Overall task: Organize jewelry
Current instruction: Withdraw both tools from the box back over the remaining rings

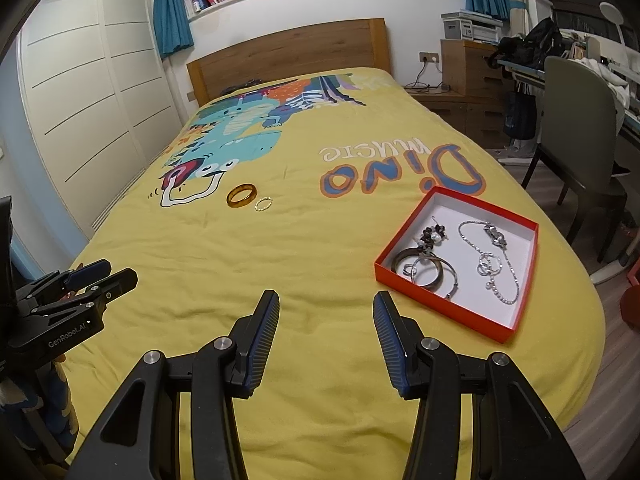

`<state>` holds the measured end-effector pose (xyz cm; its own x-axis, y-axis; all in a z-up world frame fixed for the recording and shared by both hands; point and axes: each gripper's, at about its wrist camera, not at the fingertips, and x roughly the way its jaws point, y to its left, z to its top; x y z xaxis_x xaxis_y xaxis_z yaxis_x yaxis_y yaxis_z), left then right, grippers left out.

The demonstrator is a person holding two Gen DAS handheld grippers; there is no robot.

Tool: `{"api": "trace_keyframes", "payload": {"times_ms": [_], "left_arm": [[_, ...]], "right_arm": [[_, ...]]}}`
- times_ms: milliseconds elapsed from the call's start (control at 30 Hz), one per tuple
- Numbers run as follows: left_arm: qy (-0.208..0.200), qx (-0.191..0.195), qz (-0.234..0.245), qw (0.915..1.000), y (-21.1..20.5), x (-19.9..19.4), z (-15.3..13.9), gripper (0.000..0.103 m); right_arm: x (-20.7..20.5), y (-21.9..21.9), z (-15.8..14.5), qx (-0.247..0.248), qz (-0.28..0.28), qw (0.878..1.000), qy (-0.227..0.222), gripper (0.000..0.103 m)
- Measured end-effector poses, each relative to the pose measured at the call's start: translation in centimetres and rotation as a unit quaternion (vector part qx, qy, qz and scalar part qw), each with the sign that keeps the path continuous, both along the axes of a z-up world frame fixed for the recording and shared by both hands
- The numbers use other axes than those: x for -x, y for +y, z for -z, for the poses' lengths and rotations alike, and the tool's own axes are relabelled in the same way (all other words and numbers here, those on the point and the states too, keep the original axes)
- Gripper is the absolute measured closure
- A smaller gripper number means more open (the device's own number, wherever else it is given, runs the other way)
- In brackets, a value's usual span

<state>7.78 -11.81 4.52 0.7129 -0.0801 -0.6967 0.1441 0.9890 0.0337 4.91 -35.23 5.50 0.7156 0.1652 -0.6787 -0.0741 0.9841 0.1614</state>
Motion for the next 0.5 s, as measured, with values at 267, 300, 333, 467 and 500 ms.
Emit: {"api": "trace_keyframes", "payload": {"times_ms": [267, 300, 333, 467, 500], "left_arm": [[0.0, -0.006, -0.013, 0.9999, 1.2, -0.6, 0.1, 0.052], [0.001, -0.006, -0.015, 0.9999, 1.4, -0.7, 0.1, 0.052], [0.001, -0.006, -0.017, 0.9998, 1.5, -0.7, 0.2, 0.052], [0.005, -0.003, -0.025, 0.9997, 2.2, -1.0, 0.5, 0.052], [0.005, -0.003, -0.025, 0.9997, 2.2, -1.1, 0.5, 0.052]], "right_arm": [[-1.6, 0.9, 1.0, -0.009, -0.009, 1.0, 0.012, 0.054], [-1.7, 1.0, 1.1, -0.01, -0.01, 1.0, 0.012, 0.054], [-1.8, 1.0, 1.2, -0.01, -0.01, 1.0, 0.013, 0.054], [-2.2, 1.5, 1.6, -0.013, -0.011, 1.0, 0.015, 0.054], [-2.3, 1.5, 1.7, -0.012, -0.012, 1.0, 0.017, 0.054]]}}
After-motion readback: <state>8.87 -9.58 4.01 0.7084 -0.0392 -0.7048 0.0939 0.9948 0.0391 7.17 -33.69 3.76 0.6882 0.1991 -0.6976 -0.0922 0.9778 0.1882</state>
